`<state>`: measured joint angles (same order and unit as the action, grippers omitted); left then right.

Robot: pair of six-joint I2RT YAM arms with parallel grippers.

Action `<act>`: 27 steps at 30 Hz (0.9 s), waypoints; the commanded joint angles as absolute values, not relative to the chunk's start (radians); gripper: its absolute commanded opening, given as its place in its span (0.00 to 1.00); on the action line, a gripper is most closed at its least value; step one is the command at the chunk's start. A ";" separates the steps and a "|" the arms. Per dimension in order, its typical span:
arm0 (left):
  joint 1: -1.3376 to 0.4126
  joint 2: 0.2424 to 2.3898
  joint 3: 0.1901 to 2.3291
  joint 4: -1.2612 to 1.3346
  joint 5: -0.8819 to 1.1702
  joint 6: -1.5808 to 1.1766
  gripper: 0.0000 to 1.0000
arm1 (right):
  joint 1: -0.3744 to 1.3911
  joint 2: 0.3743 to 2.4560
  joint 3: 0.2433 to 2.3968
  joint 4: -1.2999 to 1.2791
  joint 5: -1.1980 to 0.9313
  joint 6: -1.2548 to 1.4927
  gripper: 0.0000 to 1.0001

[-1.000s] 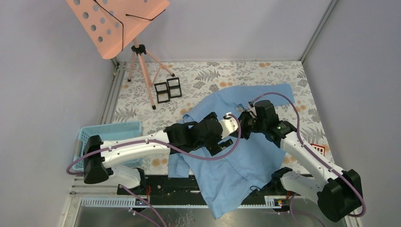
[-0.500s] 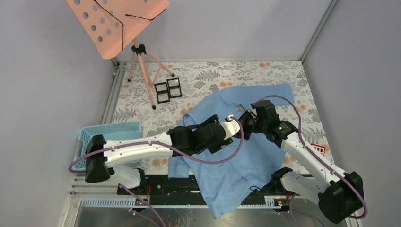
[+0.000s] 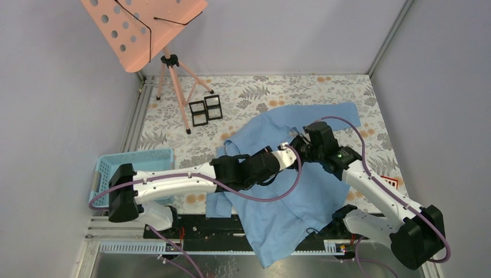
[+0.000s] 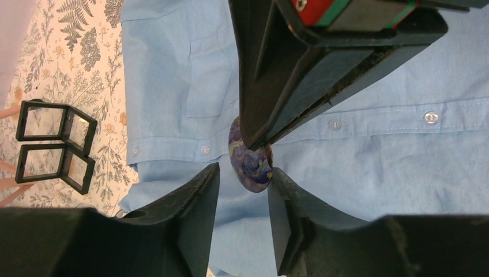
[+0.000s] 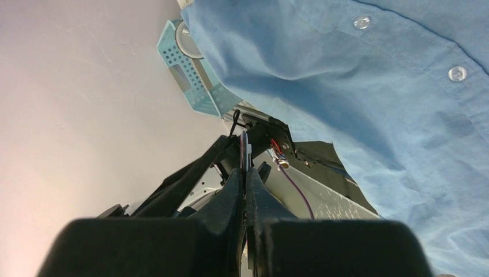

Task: Pin the brooch onto the clothing
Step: Pick up the brooch from the brooch box.

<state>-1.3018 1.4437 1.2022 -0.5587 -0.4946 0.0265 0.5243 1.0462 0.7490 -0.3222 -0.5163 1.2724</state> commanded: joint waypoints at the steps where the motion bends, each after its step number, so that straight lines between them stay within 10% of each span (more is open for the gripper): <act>1: -1.305 1.446 1.241 -0.517 -0.548 0.028 0.38 | 0.550 1.054 0.789 -0.299 -0.495 1.293 0.00; 8: -1.308 1.453 1.240 -0.517 -0.551 0.030 0.15 | 0.567 1.073 0.780 -0.259 -0.495 1.322 0.00; 12: -1.308 1.454 1.238 -0.517 -0.559 0.031 0.00 | 0.569 1.080 0.757 -0.208 -0.510 1.345 0.20; 27: -1.238 1.395 1.237 -0.536 -0.391 -0.057 0.00 | 0.522 0.888 0.717 -0.303 -0.282 1.269 0.42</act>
